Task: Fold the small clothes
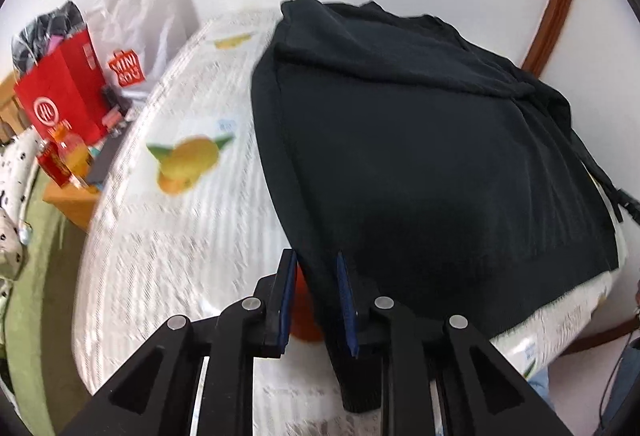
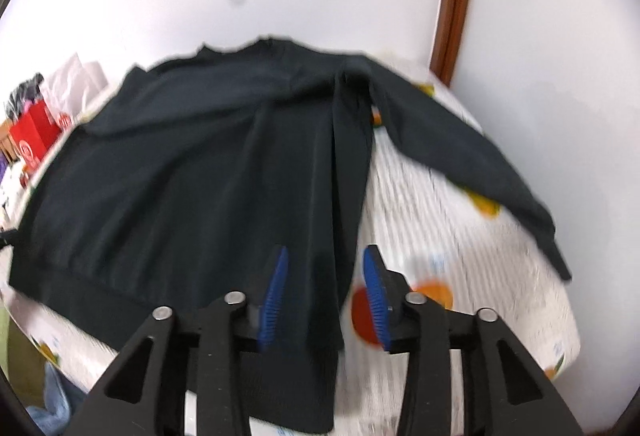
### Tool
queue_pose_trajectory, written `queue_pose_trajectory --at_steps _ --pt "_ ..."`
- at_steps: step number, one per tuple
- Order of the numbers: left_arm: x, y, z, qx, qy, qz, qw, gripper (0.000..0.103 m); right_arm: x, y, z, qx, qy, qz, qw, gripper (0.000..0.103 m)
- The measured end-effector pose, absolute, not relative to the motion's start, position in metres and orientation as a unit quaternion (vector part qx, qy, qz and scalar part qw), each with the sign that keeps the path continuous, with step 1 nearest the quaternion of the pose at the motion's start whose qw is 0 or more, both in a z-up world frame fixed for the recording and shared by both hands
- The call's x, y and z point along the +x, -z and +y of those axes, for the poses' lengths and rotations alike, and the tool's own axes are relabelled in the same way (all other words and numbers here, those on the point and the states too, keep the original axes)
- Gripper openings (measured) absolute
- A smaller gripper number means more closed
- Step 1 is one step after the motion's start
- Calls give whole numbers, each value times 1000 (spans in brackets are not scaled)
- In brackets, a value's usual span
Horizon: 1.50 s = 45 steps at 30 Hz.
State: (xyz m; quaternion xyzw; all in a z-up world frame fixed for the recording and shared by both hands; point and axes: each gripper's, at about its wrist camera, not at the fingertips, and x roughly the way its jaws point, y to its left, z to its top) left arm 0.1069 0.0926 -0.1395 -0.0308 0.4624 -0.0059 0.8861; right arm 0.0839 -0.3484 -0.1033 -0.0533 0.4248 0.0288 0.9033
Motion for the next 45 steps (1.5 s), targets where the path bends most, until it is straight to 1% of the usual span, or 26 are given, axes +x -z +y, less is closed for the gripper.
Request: queue_pose_trajectory --at_steps 3,4,5,7,13,21,26,28,30,31,32,33,37,40,42,45 --pt "126 127 99 -44 -2 455 889 20 115 88 -336 -46 -33 413 909 46" --pt "131 125 101 -46 -5 454 890 26 126 85 -331 -41 -36 410 910 47" --pt "138 121 103 -47 -10 452 891 39 137 83 -326 -34 -41 408 911 47" --pt "155 113 105 -45 -19 438 898 47 163 83 -319 -15 -44 411 910 47" --pt "201 104 116 -51 -32 421 905 47 257 103 -303 33 -44 442 895 47" --pt "268 119 131 -55 -45 419 905 48 351 152 -302 72 -10 483 872 47" --pt "308 135 136 -62 -59 432 898 48 376 179 -315 113 28 492 863 48" --pt "320 142 135 -60 -65 438 894 48 381 183 -318 130 35 473 871 48" --pt "326 149 135 -64 -67 448 889 48 388 184 -315 122 41 467 875 47" --pt "328 151 135 -68 -65 450 888 48 389 185 -314 120 42 465 876 38" --pt "329 153 134 -72 -63 450 888 48 390 185 -313 117 40 462 878 26" --pt "329 154 134 -71 -64 450 888 50 389 185 -314 114 34 459 881 8" --pt "327 154 137 -77 -64 455 885 51 369 168 -329 138 20 422 896 8" --pt "326 155 139 -77 -59 460 883 51 351 161 -328 110 37 406 906 8" --pt "325 154 140 -75 -59 461 882 51 351 163 -326 97 36 410 906 9" --pt "319 148 140 -85 -52 449 888 50 358 173 -324 84 44 438 894 12"
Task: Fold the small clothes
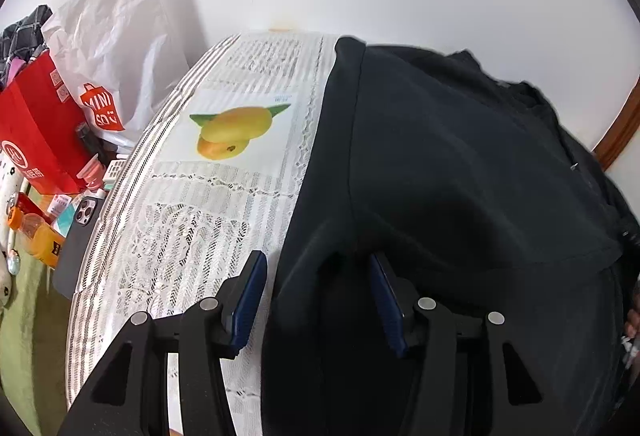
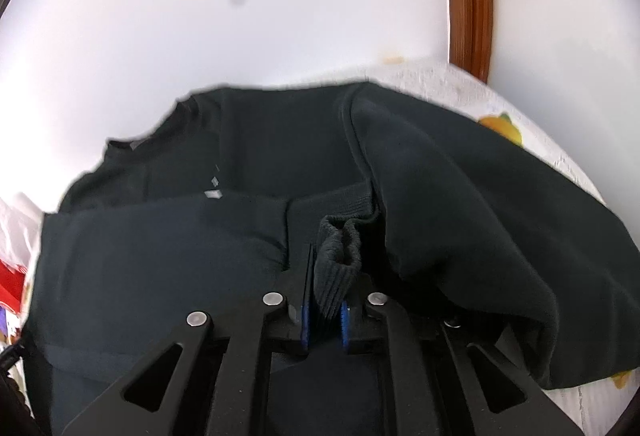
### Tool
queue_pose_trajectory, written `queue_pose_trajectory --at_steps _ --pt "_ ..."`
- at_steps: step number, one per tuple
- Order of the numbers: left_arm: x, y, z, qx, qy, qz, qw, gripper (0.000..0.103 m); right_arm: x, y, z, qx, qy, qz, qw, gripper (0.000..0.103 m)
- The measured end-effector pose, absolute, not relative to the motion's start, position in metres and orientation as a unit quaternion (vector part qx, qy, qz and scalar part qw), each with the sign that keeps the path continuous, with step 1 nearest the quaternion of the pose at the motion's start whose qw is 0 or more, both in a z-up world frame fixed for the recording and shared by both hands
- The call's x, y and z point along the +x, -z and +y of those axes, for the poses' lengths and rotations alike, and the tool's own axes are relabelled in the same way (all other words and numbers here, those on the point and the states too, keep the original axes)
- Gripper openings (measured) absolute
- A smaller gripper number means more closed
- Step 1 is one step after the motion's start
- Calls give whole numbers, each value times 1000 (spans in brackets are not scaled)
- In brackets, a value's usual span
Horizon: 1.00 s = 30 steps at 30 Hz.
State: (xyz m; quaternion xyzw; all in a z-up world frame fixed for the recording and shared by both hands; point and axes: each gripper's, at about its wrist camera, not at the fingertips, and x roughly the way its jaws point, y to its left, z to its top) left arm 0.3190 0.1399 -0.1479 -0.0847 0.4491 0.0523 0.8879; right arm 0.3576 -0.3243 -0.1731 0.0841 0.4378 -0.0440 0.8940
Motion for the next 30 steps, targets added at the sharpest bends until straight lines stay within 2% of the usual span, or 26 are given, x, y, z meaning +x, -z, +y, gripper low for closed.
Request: queue_pose_trajectory --at_steps 2,5,8,11,12,14,18,25,30 --pt "314 142 140 -93 -43 438 893 50 358 178 -325 70 55 448 890 22" --pt "311 134 138 -93 -45 433 896 50 346 174 -325 60 58 462 883 25" --pt "307 129 134 -95 -40 431 897 51 320 158 -318 31 45 463 885 34" --pt "297 124 127 -88 -42 429 898 58 277 136 -322 2 25 440 897 48" --pt "291 121 124 -83 -40 427 900 60 262 130 -330 -8 27 432 902 55" --pt "281 119 117 -69 -35 424 903 65 228 121 -362 -28 66 417 906 59" --pt "259 120 106 -47 -39 428 902 66 182 117 -433 -45 150 420 894 71" --pt "221 126 101 -40 -51 441 895 66 117 141 -536 -23 233 448 863 72" --pt "199 140 98 -27 -59 472 879 65 121 153 -560 -6 215 447 868 72"
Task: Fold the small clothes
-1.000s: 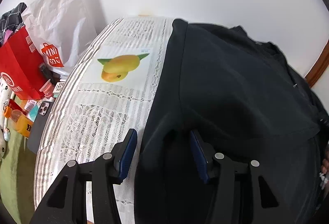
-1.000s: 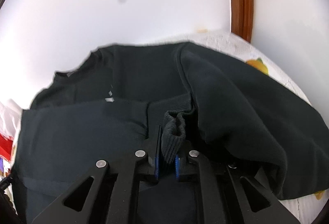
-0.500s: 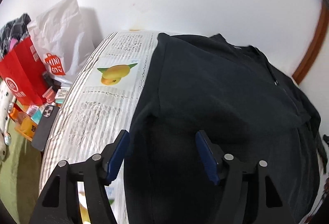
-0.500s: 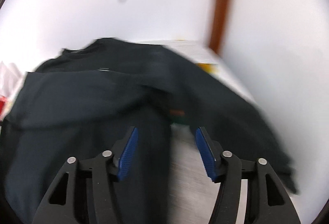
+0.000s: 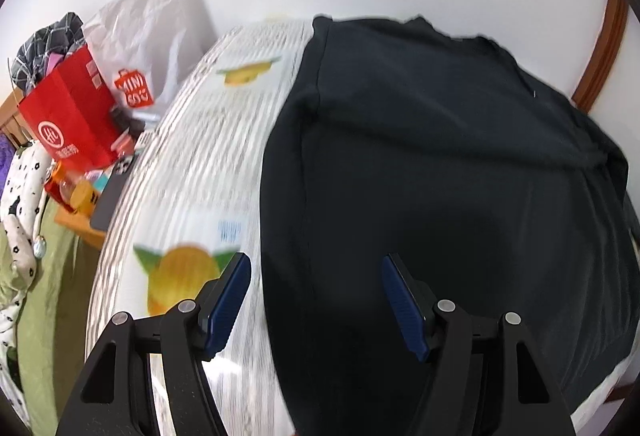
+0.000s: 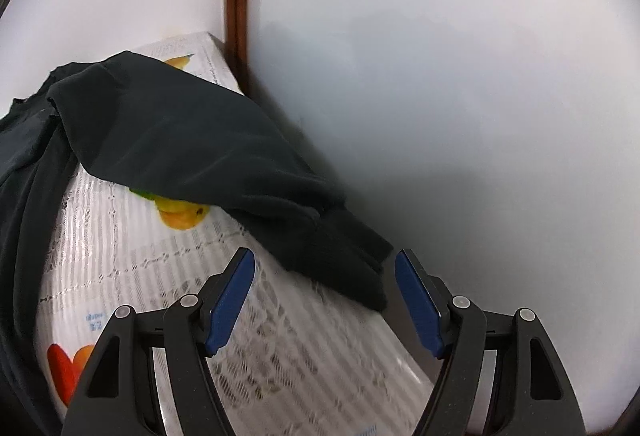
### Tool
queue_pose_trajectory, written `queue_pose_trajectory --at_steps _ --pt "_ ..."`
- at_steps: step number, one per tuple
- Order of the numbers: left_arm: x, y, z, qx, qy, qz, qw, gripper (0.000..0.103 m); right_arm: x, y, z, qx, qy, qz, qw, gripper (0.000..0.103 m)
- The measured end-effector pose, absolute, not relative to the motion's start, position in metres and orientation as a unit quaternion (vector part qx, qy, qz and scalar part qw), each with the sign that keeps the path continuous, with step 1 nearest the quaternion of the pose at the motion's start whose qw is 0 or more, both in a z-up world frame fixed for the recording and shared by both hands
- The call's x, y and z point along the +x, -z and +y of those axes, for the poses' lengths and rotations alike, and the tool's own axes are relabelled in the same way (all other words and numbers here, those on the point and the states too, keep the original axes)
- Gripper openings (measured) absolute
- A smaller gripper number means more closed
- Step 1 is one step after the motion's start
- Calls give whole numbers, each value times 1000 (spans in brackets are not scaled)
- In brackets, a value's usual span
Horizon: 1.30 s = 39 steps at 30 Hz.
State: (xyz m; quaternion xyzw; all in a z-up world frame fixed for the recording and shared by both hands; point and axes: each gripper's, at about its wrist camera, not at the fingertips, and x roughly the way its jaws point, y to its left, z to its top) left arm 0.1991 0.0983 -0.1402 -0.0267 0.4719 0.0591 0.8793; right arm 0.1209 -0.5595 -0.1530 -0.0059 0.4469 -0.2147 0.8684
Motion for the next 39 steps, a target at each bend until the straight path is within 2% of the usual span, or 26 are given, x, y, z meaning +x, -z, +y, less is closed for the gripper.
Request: queue_pose_trajectory --at_steps 3,5,7,10,17,21,27,34,39 --pt "188 146 93 -11 -65 483 873 65 134 162 -565 -13 210 458 864 70" --pt "182 147 90 1 -66 482 874 65 145 166 -564 -7 201 463 863 59" --pt "178 148 88 8 -66 480 875 66 151 165 -563 7 182 460 869 31" --pt "177 151 91 6 -61 484 873 66 157 161 -557 -16 199 449 871 16" --pt "177 157 104 5 -53 479 876 66 148 98 -518 -44 200 376 904 13" --pt "179 163 116 -21 -29 478 878 66 161 46 -456 -66 153 336 927 13" --pt "177 167 123 -29 -13 461 887 66 197 2 -341 -83 48 299 950 13" --pt "173 168 123 -27 -7 444 896 70 250 3 -191 -77 -75 291 951 13" --pt "176 168 121 -32 -10 448 894 71 291 53 -104 -51 -151 323 933 14"
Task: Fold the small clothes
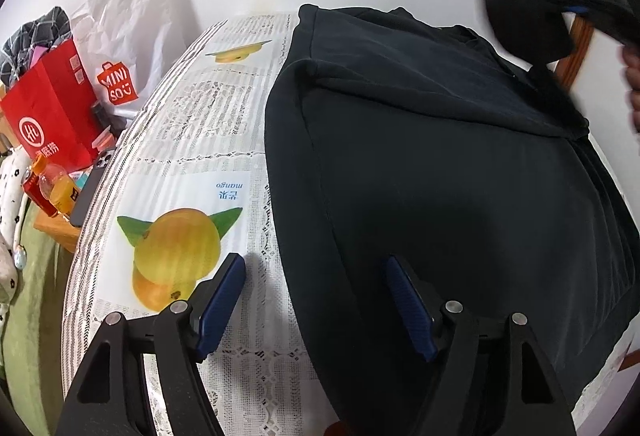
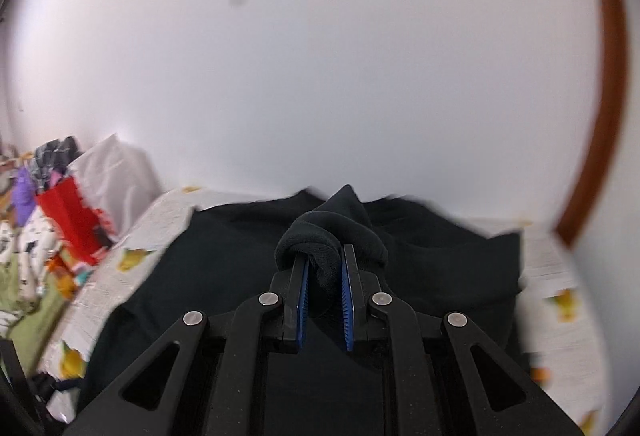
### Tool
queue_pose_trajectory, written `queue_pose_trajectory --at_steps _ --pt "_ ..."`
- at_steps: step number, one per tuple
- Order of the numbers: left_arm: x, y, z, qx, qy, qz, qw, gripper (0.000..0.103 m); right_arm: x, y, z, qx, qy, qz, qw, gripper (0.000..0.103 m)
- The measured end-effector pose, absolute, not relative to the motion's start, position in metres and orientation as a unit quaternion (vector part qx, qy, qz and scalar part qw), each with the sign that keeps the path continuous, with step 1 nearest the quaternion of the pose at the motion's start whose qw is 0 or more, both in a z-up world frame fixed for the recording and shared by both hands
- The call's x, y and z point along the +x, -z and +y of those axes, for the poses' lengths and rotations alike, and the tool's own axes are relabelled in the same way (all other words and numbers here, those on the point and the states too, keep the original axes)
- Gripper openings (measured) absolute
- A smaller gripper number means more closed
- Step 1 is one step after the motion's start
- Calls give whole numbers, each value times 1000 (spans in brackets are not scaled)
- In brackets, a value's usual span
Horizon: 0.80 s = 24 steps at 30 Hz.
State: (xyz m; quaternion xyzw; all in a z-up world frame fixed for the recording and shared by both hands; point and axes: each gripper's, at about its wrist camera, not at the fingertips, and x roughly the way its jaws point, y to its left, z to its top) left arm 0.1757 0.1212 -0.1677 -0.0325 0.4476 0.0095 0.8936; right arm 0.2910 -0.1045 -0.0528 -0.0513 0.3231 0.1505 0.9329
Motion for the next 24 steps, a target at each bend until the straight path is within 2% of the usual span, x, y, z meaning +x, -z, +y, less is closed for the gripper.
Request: queue_pose_trajectory --at_steps 6,8,9,10,18,24 --pt "176 166 124 -40 -5 454 890 72 323 132 -60 -71 -140 404 901 16" --pt "175 166 124 -42 -5 455 889 72 324 139 -75 -49 -136 410 900 36" --pt "175 165 124 -44 -4 457 888 72 323 138 -84 -40 -130 417 899 55" --pt "176 164 124 -48 0 458 888 72 320 136 -92 -39 -128 419 898 65" --pt "179 132 106 -51 15 438 897 72 275 113 -178 -89 -96 383 915 70" --pt "196 106 68 -19 31 424 905 72 254 104 -253 -56 -61 379 922 68"
